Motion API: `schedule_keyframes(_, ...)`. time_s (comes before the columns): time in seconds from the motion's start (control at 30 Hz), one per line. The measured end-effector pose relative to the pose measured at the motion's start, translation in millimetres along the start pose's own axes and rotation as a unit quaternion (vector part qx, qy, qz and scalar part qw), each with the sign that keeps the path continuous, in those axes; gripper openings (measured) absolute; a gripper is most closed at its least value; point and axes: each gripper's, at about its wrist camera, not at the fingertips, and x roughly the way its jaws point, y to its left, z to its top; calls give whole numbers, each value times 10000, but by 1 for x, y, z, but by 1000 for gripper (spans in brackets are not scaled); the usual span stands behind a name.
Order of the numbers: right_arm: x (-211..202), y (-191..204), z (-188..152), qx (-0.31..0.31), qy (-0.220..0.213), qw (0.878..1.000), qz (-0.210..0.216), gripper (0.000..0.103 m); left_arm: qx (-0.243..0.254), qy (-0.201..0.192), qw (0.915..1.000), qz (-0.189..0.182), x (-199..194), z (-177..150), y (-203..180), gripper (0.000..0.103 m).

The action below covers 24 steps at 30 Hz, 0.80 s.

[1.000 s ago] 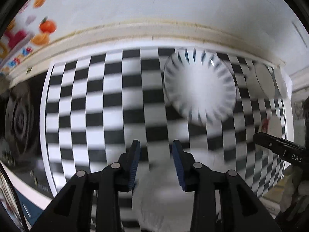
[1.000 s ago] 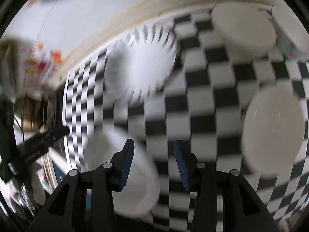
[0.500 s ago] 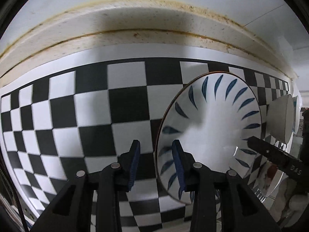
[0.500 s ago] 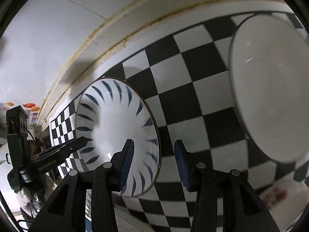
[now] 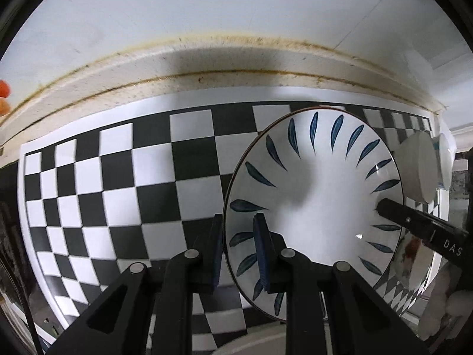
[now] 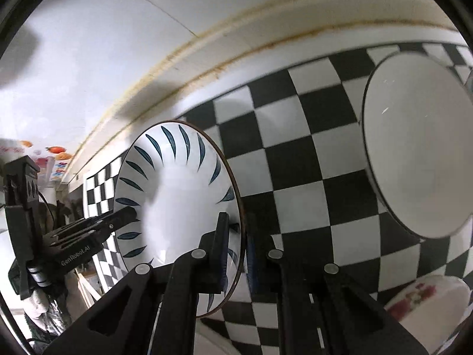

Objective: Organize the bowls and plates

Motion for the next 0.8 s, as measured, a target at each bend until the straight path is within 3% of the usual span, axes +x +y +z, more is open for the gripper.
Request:
schedule_keyframes(0.43, -71, 41, -52, -490, -427, 9975, 260, 11, -3, -627, 9980, -79, -86, -63, -5, 17)
schedule_keyframes(0.8, -101, 57, -128, -842, -424, 9944, 475, 11, -39, -722, 9974, -65, -117, -132, 6, 17)
